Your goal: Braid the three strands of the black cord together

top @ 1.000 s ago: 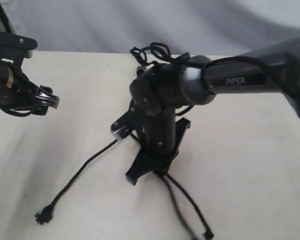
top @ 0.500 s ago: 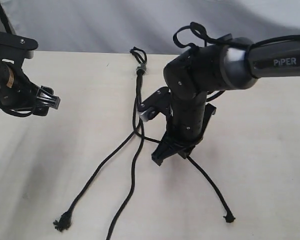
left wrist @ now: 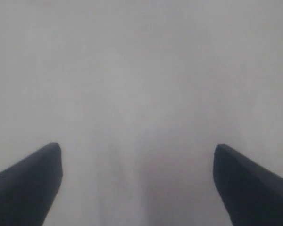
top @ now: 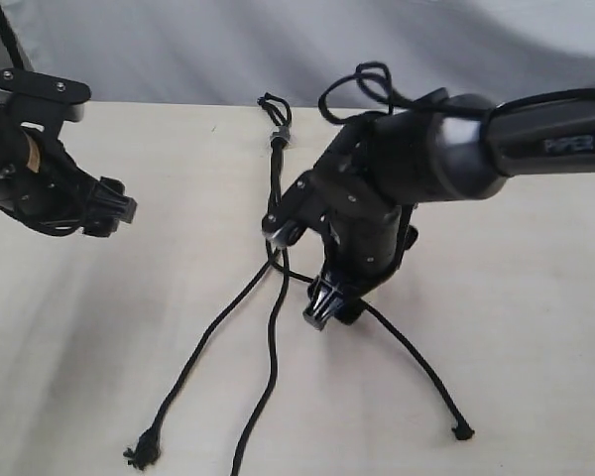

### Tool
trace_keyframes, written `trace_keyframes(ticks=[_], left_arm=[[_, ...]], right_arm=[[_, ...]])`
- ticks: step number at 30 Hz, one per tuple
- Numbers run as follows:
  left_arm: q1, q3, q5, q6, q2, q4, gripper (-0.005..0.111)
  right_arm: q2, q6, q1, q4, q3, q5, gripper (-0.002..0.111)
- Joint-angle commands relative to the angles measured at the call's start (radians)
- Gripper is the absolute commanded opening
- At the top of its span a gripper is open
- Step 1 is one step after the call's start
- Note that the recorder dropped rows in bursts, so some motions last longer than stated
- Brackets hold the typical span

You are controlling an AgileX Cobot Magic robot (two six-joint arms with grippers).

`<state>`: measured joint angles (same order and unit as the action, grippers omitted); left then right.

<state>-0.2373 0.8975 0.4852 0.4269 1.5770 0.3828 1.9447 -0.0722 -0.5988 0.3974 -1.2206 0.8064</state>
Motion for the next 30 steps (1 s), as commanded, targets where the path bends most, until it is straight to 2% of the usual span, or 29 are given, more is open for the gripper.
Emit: trace_keyframes(ticks=[1, 3, 4, 8, 10, 13, 20, 23, 29, 30], left_arm=[[-0.123, -0.007, -0.012, -0.309, -0.006, -0.321, 0.081], [-0.22, -0.008, 0.011, -0.388, -0.006, -0.432, 0.081], [-0.294, -0.017, 0.01, -0.403, -0.004, -0.443, 0.081], [-0.499, -0.028, -0.012, -0.359, 0.054, -0.443, 0.081], [-0.545, -0.028, -0.054, -0.335, 0.114, -0.44, 0.081], [-0.555, -0.028, -0.069, -0.326, 0.177, -0.44, 0.081], [-0.576, -0.028, -0.079, -0.298, 0.271, -0.443, 0.079], [-0.603, -0.028, -0.09, -0.295, 0.282, -0.443, 0.063], [-0.634, -0.028, -0.092, -0.293, 0.284, -0.443, 0.005], [-0.634, -0.028, -0.09, -0.293, 0.284, -0.443, 0.001]], right_arm=[[-0.226, -0.171, 0.092, 0.134, 0.001, -0.042, 0.078], [-0.343, -0.219, 0.181, 0.125, 0.014, -0.083, 0.078], [-0.399, -0.234, 0.234, 0.123, 0.056, -0.123, 0.078], [-0.503, -0.242, 0.334, 0.123, 0.228, -0.329, 0.078], [-0.507, -0.257, 0.35, 0.123, 0.297, -0.453, 0.078], [-0.507, -0.257, 0.35, 0.133, 0.34, -0.566, 0.078], [-0.507, -0.257, 0.35, 0.131, 0.345, -0.622, 0.078], [-0.507, -0.257, 0.35, 0.131, 0.345, -0.628, 0.078], [-0.507, -0.257, 0.35, 0.126, 0.345, -0.64, 0.078], [-0.507, -0.257, 0.35, 0.126, 0.345, -0.64, 0.078]])
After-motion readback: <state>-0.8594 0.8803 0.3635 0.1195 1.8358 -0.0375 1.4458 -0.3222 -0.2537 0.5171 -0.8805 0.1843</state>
